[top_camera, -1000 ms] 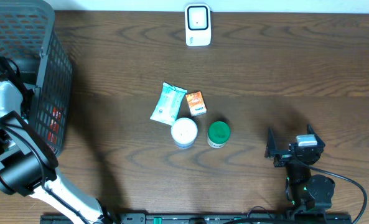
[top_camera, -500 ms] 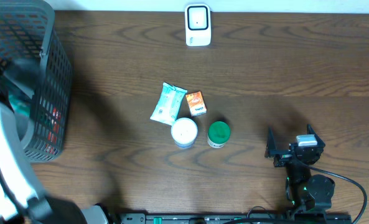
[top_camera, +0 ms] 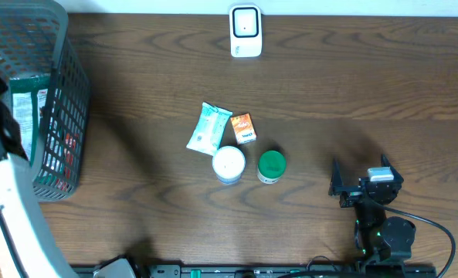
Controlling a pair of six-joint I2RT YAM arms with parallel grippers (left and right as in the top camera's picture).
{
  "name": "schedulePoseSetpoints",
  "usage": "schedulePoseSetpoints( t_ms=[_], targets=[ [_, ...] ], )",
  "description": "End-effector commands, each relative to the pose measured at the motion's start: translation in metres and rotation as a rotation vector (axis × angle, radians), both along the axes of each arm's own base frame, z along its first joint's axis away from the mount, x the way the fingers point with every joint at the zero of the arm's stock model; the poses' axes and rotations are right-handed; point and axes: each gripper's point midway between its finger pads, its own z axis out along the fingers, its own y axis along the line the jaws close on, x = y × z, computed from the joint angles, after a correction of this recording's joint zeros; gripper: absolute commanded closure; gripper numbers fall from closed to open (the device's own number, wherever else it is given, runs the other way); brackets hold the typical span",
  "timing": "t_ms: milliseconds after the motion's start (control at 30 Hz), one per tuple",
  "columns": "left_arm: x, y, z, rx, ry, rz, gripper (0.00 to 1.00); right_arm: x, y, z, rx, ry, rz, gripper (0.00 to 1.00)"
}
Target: Scan the item barcode
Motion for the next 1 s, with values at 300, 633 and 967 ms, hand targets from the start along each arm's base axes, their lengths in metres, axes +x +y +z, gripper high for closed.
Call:
schedulePoseSetpoints(
  t_ms=[300,633,967],
  targets=[
    [0.053,0.017,-0.170,-0.132,0.462,-0.160,0.12,0.000,0.000,-0.002,0.011,0.008,-0.002,0.01],
    [0.043,0.002,-0.277,-0.325,0.704,-0.277,0.02,0.000,0.000,-0.002,0.011,0.009,-0.002,0.01],
    [0.019,0.009,-0.343,-0.395,0.887,-0.278,0.03,0.000,0.000,-0.002,0.011,0.009,-0.002,0.01]
  ],
)
